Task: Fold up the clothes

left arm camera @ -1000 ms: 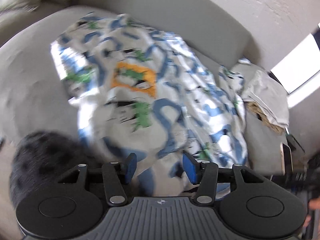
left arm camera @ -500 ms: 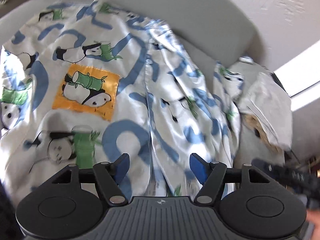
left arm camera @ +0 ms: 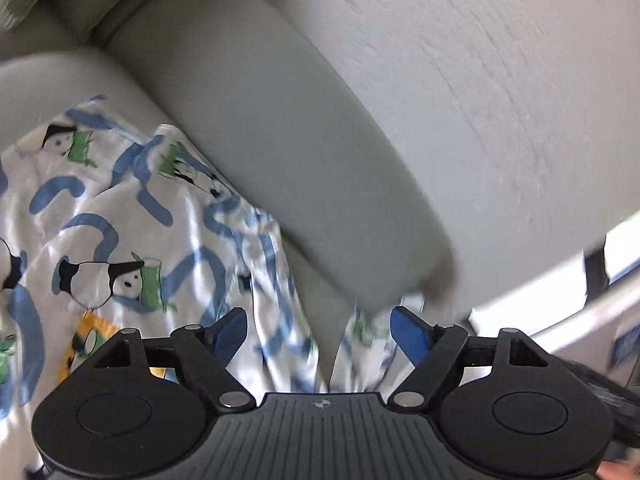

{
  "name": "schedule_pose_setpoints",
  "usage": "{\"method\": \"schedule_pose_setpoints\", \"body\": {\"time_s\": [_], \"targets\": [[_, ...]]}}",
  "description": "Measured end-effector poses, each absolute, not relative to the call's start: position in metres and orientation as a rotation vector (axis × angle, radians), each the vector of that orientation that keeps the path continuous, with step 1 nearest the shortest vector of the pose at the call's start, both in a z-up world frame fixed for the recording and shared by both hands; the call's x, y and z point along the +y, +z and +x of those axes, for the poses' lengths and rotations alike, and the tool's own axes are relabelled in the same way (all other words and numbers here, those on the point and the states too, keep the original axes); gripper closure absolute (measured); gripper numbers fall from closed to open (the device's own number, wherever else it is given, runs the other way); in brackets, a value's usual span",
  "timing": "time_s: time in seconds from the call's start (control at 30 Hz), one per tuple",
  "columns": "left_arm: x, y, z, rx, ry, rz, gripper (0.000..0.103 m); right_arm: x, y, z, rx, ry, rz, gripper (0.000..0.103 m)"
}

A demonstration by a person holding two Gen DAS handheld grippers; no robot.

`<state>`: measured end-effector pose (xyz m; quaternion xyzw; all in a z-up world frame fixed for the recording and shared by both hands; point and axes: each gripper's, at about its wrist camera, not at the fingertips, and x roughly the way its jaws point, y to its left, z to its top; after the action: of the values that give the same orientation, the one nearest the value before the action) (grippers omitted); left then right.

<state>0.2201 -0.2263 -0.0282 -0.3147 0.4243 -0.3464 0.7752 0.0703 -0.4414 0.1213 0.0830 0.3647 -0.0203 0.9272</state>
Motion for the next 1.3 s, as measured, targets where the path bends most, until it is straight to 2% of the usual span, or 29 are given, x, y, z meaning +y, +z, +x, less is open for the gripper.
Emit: {"method": "schedule_pose_setpoints", "body": {"time_s": [0.1, 0.13, 0.27, 0.37, 0.5, 0.57, 0.67, 0.7, 0.77, 0.8, 0.9, 1.1, 1.17, 1.2, 1.3], "targets": [[-0.211, -0.056, 0.236, 0.873, -0.788, -0.739, 0.028, -0.445, 0.098, 0.135, 0.799, -0.081, 0.133, 0.030], [-0.209, -0.059, 0.242, 0.880, -0.800, -0.757, 0.029, -0.449, 0.087, 0.154, 0.829, -0.078, 0.141, 0.035], [-0.196, -0.066, 0.261, 0.885, -0.915, -0.895, 0.029, -0.463, 0.037, 0.221, 0.942, -0.048, 0.184, 0.043], [-0.183, -0.063, 0.266, 0.840, -1.032, -1.058, 0.027, -0.471, 0.002, 0.262, 0.990, -0.040, 0.190, 0.042], [-0.176, -0.062, 0.265, 0.789, -1.013, -1.085, 0.024, -0.481, -0.047, 0.314, 1.041, -0.096, 0.148, 0.028], [-0.177, -0.067, 0.268, 0.821, -0.981, -1.077, 0.024, -0.487, -0.077, 0.340, 1.113, -0.121, 0.138, 0.028], [-0.181, -0.076, 0.273, 0.873, -0.980, -1.099, 0.024, -0.496, -0.087, 0.346, 1.088, -0.149, 0.149, 0.028], [-0.182, -0.078, 0.275, 0.888, -0.984, -1.108, 0.024, -0.499, -0.090, 0.347, 1.076, -0.158, 0.154, 0.034], [-0.184, -0.078, 0.276, 0.873, -0.971, -1.072, 0.024, -0.505, -0.095, 0.349, 1.050, -0.175, 0.162, 0.074], [-0.185, -0.078, 0.276, 0.866, -0.965, -1.054, 0.024, -0.508, -0.097, 0.350, 1.038, -0.184, 0.167, 0.102], [-0.189, -0.078, 0.277, 0.852, -0.940, -1.026, 0.024, -0.518, -0.104, 0.353, 1.000, -0.210, 0.179, 0.102], [-0.195, -0.095, 0.278, 0.895, -0.918, -1.027, 0.024, -0.571, -0.091, 0.337, 0.874, -0.584, 0.083, 0.101], [-0.199, -0.096, 0.277, 0.906, -0.927, -1.017, 0.024, -0.586, -0.094, 0.330, 0.852, -0.599, 0.109, 0.081], [-0.201, -0.096, 0.276, 0.911, -0.937, -1.017, 0.024, -0.590, -0.095, 0.326, 0.855, -0.605, 0.107, 0.059], [-0.205, -0.096, 0.273, 0.927, -0.965, -1.017, 0.024, -0.600, -0.092, 0.309, 0.866, -0.625, 0.098, 0.052]]}}
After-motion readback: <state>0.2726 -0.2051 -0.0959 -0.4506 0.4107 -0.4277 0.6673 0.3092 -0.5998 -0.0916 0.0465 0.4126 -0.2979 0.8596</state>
